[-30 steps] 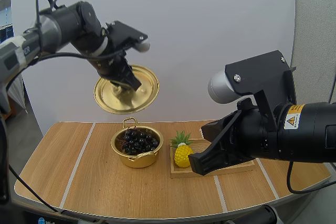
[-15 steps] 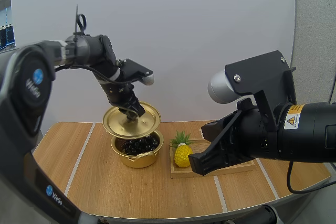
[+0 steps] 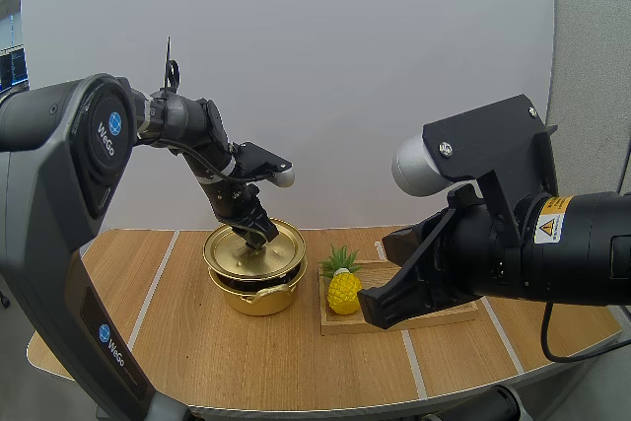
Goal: Open the pot, put the grape inside, and close it
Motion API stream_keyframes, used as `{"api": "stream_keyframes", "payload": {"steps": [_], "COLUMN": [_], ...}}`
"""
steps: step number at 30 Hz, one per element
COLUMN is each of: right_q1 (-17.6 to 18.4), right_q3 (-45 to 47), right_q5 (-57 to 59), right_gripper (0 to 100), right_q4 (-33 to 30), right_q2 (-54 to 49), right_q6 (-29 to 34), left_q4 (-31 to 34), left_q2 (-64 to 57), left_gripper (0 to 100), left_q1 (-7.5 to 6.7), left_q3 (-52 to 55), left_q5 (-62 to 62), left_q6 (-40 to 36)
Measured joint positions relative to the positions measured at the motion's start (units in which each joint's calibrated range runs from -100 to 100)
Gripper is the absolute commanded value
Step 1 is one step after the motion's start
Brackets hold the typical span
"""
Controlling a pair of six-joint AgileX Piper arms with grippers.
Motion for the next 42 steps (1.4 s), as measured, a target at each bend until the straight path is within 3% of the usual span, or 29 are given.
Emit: {"api": "stream_keyframes", "payload": {"steps": [19, 22, 23, 25, 27, 42], "right_q1": [0.0, 0.0, 0.0, 0.0, 0.0, 0.0], "right_q3": [0.0, 0.0, 0.0, 0.0, 0.0, 0.0], "right_q5": [0.0, 0.0, 0.0, 0.0, 0.0, 0.0], "right_gripper": [0, 0, 0, 0, 0, 0], "right_q4": [0.0, 0.0, 0.0, 0.0, 0.0, 0.0], "right_q2": [0.0, 0.0, 0.0, 0.0, 0.0, 0.0], "right_q6": [0.0, 0.0, 0.0, 0.0, 0.0, 0.0], "left_q4": [-3.3, -3.3, -3.3, -3.3, -3.4, -4.1], "left_q2": [1.9, 1.9, 1.9, 1.9, 1.9, -5.1], "left_gripper": [0, 16, 28, 59, 99, 100], "left_q1": [0.00, 0.00, 0.00, 0.00, 0.00, 0.00], "left_q3": [2.3, 2.3, 2.3, 2.3, 2.3, -1.9], "left_q5": [-3.0, -2.8, -2.6, -2.1, -0.6, 12.8], "left_q6": [2.6, 2.6, 2.6, 2.6, 2.6, 1.4]}}
